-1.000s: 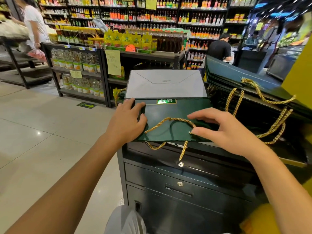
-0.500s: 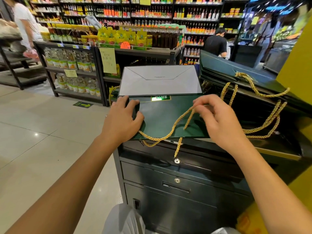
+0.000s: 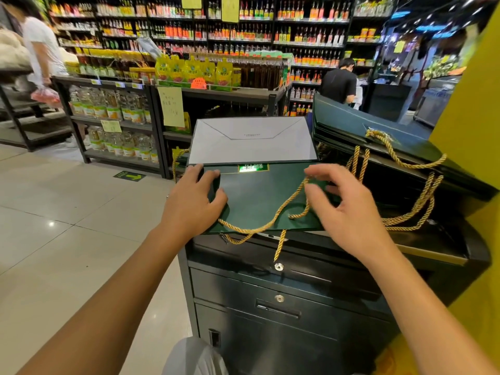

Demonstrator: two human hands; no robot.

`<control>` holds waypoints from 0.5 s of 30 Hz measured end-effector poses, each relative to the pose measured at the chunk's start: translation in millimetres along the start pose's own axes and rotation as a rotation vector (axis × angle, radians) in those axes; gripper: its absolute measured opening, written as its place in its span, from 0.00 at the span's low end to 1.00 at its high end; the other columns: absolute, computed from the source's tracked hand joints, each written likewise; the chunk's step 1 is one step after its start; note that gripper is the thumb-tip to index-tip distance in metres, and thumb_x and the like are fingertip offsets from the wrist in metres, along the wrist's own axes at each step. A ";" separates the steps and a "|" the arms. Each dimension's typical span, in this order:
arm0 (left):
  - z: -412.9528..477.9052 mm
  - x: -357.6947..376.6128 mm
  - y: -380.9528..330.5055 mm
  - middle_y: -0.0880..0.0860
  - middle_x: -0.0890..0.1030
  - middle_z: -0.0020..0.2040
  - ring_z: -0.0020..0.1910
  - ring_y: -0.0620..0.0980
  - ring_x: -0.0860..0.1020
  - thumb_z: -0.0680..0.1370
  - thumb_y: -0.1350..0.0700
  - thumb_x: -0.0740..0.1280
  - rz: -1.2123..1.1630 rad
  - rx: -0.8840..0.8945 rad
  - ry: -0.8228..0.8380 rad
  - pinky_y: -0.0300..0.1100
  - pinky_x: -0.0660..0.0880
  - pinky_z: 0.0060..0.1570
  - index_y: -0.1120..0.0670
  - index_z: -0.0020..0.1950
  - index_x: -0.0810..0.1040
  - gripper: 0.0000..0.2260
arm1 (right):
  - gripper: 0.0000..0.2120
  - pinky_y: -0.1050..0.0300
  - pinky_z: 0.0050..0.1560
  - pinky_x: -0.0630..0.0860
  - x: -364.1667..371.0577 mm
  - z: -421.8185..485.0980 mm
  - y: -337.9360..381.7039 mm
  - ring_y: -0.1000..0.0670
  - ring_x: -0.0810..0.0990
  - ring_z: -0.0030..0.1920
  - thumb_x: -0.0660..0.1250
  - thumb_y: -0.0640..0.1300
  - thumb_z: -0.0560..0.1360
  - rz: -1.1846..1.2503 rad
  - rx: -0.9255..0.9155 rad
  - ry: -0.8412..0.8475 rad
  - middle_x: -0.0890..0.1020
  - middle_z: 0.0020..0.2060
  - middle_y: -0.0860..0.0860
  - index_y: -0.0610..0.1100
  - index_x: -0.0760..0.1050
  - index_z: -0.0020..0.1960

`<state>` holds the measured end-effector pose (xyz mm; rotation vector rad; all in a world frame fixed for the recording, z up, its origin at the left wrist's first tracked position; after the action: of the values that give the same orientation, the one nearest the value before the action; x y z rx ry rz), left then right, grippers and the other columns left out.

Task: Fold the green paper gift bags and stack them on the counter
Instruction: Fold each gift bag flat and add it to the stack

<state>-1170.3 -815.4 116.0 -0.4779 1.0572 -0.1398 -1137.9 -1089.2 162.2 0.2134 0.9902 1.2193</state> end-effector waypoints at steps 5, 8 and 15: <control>-2.2 -9.8 0.3 0.52 0.64 0.79 0.79 0.52 0.60 0.80 0.47 0.68 -0.175 -0.019 -0.035 0.51 0.61 0.75 0.50 0.76 0.72 0.24 | 0.37 0.46 0.78 0.60 55.2 -9.6 23.4 0.54 0.60 0.78 0.66 0.69 0.74 -0.392 -0.152 0.347 0.63 0.79 0.55 0.58 0.62 0.78; -5.2 -22.0 8.6 0.52 0.67 0.76 0.75 0.51 0.65 0.77 0.52 0.73 -0.323 -0.105 -0.081 0.48 0.64 0.72 0.50 0.71 0.76 0.22 | 0.43 0.39 0.78 0.54 83.6 -12.1 24.5 0.48 0.56 0.79 0.63 0.73 0.72 -0.652 -0.186 0.422 0.53 0.82 0.54 0.61 0.50 0.81; -17.4 -38.4 41.4 0.50 0.82 0.61 0.58 0.54 0.80 0.79 0.64 0.70 -1.012 -0.482 -0.084 0.52 0.80 0.51 0.54 0.73 0.72 0.23 | 0.40 0.36 0.71 0.66 108.6 -5.7 44.3 0.41 0.67 0.71 0.66 0.65 0.75 -0.734 -0.269 0.313 0.70 0.72 0.48 0.54 0.54 0.81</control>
<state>-1209.1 -771.1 121.5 -1.4210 0.6745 -0.7583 -1171.9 -981.5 130.0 -0.5306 1.0268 0.6967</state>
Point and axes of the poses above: each hand's wrist, its own z-axis towards the middle knuckle, its own x-axis out of the palm, y = z × x, the point moved 7 cm from there along z, towards the middle knuckle
